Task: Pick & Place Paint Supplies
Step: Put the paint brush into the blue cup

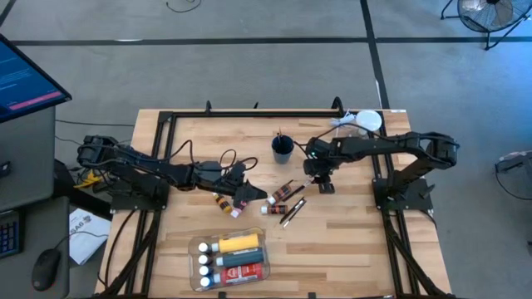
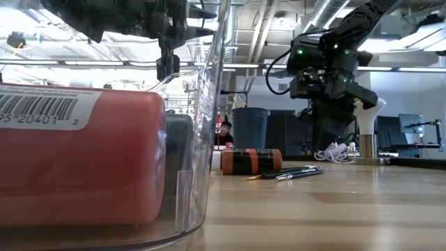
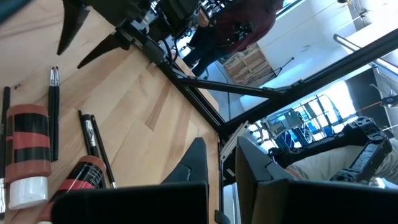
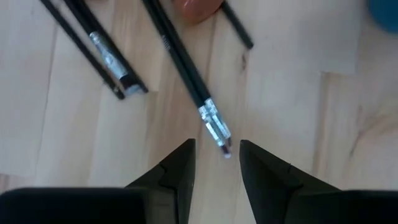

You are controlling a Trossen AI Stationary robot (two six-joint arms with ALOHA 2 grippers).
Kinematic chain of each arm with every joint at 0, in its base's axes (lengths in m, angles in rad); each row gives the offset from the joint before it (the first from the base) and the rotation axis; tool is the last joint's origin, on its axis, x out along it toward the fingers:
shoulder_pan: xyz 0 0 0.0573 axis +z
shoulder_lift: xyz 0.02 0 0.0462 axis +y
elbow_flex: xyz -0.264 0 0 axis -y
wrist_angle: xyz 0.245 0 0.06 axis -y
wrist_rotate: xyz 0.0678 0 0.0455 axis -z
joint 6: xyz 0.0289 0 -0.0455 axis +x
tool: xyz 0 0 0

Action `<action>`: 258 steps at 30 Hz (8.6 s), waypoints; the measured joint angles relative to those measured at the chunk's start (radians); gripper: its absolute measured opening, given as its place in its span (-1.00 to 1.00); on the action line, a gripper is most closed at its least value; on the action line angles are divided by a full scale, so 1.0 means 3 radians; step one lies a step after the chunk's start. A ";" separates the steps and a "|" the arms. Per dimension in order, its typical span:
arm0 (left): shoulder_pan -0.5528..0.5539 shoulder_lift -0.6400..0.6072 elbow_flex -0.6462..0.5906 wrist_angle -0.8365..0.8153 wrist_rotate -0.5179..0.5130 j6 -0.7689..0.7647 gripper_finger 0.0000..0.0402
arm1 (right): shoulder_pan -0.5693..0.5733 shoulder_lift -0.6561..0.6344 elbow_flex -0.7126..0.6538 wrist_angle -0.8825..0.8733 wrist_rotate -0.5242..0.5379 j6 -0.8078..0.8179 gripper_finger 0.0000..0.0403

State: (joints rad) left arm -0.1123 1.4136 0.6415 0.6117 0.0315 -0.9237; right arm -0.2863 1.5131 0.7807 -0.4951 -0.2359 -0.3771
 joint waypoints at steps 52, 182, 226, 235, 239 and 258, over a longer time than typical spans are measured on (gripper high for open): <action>-0.0057 0.0000 0.0000 0.0004 -0.0008 -0.0005 -0.99 | 0.0014 0.0463 0.0011 -0.0236 0.0161 0.0087 -0.96; -0.0104 0.0000 0.0000 0.0010 -0.0181 0.0090 -0.99 | 0.0423 0.0153 -0.0100 -0.0467 0.0491 0.0328 -0.75; -0.0111 0.0000 0.0000 0.0008 -0.0179 0.0085 -0.99 | 0.0761 0.0349 -0.0078 -0.0261 0.0544 0.0415 -0.58; -0.0111 0.0000 0.0000 0.0009 -0.0179 0.0085 -0.99 | 0.0703 0.0359 -0.0078 -0.0303 0.0515 0.0413 -0.97; -0.0111 0.0000 0.0000 0.0009 -0.0179 0.0085 -0.99 | 0.0703 0.0359 -0.0078 -0.0307 0.0515 0.0445 -0.96; -0.0111 0.0000 0.0000 0.0010 -0.0179 0.0088 -0.99 | 0.0712 0.0379 0.0332 -0.1159 0.0511 0.0465 -1.00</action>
State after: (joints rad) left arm -0.1455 1.4136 0.6415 0.6147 -0.0223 -0.8974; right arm -0.0727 1.6268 0.8802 -0.8427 -0.0828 -0.2375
